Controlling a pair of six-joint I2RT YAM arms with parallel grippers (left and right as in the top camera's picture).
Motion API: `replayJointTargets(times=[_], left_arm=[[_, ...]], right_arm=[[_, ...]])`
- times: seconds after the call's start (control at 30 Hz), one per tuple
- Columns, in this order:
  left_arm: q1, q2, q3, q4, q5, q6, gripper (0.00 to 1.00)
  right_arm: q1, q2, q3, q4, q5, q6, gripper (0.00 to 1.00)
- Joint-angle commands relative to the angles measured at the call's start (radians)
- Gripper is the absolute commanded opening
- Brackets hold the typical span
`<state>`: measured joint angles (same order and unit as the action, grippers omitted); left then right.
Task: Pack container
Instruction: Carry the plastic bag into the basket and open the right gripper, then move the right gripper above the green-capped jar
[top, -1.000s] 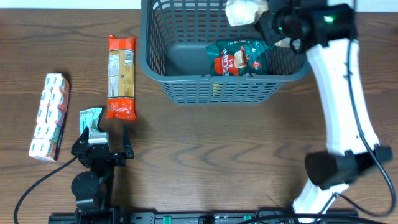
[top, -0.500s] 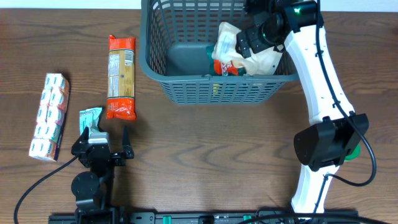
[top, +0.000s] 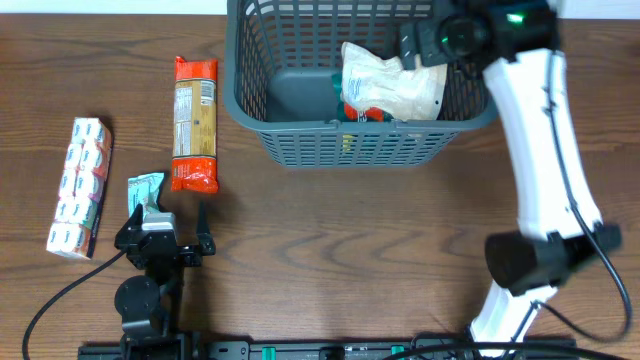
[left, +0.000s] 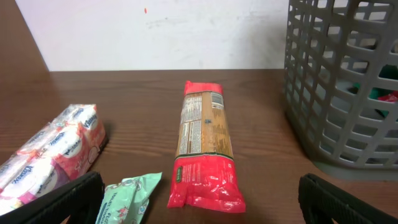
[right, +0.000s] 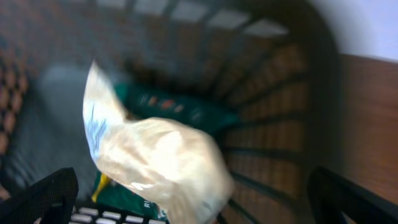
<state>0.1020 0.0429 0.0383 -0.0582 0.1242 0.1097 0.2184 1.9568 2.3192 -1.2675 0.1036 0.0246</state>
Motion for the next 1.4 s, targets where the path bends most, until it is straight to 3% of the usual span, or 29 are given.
replayJointTargets(times=[0.0,0.17,0.43,0.67,0.93,1.37], left_arm=[[0.003,-0.005,-0.027,-0.014,0.003,0.013,0.99],[0.003,-0.005,-0.027,-0.014,0.003,0.013,0.98],[0.003,-0.005,-0.027,-0.014,0.003,0.013,0.98],[0.003,-0.005,-0.027,-0.014,0.003,0.013,0.98],[0.003,-0.005,-0.027,-0.014,0.003,0.013,0.98],[0.003,-0.005,-0.027,-0.014,0.003,0.013,0.99]], right_arm=[[-0.052,-0.143,0.093,-0.052,0.227,0.243,0.99],[-0.177,-0.242,0.103,-0.194,0.402,0.571,0.99],[-0.419,-0.276,0.093,-0.431,0.368,0.995,0.99],[-0.533,-0.276,-0.038,-0.431,0.217,1.006,0.99],[-0.599,-0.276,-0.360,-0.406,0.222,1.205,0.99],[-0.613,-0.276,-0.899,-0.103,0.227,1.209,0.99]])
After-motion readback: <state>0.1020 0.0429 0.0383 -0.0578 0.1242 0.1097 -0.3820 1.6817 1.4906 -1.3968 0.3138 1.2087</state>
